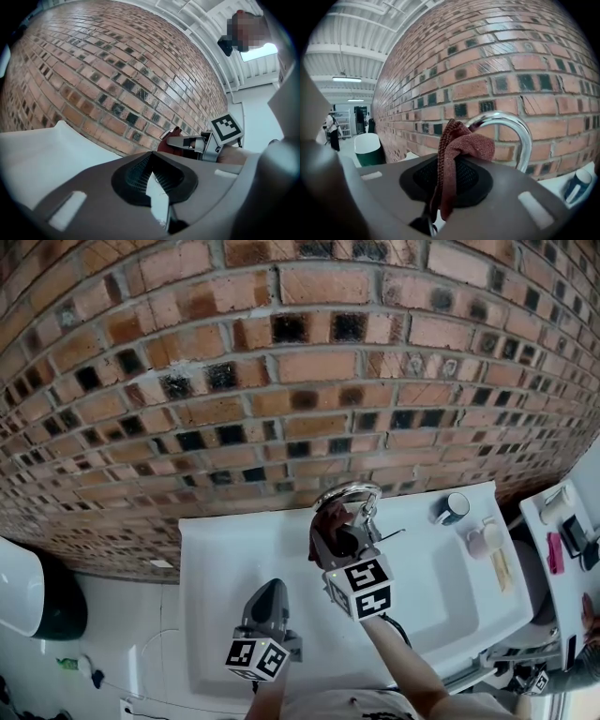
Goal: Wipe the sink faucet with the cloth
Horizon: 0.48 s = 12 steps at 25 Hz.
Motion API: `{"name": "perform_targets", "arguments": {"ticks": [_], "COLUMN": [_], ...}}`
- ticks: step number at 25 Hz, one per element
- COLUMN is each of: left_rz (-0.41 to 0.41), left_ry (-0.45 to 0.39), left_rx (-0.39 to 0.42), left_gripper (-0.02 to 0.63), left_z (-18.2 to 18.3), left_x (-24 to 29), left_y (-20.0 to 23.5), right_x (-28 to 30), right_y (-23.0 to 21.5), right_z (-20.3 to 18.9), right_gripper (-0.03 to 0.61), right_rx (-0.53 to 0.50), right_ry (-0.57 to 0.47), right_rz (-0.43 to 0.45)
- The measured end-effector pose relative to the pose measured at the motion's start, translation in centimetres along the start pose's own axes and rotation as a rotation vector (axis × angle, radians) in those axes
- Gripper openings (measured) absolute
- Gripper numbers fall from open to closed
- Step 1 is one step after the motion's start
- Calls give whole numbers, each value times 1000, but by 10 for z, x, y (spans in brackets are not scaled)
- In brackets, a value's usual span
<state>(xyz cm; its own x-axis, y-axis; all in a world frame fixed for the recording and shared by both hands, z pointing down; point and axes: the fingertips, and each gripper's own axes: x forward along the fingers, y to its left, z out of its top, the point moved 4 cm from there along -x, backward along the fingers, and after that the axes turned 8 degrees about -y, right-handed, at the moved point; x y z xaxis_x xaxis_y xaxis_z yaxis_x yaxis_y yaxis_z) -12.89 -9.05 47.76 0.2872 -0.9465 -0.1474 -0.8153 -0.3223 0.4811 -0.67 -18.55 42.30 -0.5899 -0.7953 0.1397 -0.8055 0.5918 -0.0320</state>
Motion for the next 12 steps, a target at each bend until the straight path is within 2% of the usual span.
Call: {"name": "perform_targets", "arguments": {"ticks": [2, 3, 6, 9, 12], "left_rz": [-2, -3, -1, 11, 21], "left_ry": [-1, -3, -14, -24, -31], "left_rx": [1, -1, -13, -16, -9], "left_gripper": [6, 5, 6, 6, 6], "left_z": [0, 1, 2, 6, 10], "left_x": [1, 2, 0, -3, -5], "left_y": [0, 0, -2, 2, 5], "right_x": [5, 10, 18, 18, 9], "right_y": [17, 21, 11, 6, -6], "right_z": [8, 11, 15, 26, 49], "right_gripper": [46, 46, 46, 46, 46], "right_rx": [-79, -86, -18, -20, 8], "right_ry": [-23, -33, -48, -77, -152], "right_rz": [42, 52, 25, 10, -17]}}
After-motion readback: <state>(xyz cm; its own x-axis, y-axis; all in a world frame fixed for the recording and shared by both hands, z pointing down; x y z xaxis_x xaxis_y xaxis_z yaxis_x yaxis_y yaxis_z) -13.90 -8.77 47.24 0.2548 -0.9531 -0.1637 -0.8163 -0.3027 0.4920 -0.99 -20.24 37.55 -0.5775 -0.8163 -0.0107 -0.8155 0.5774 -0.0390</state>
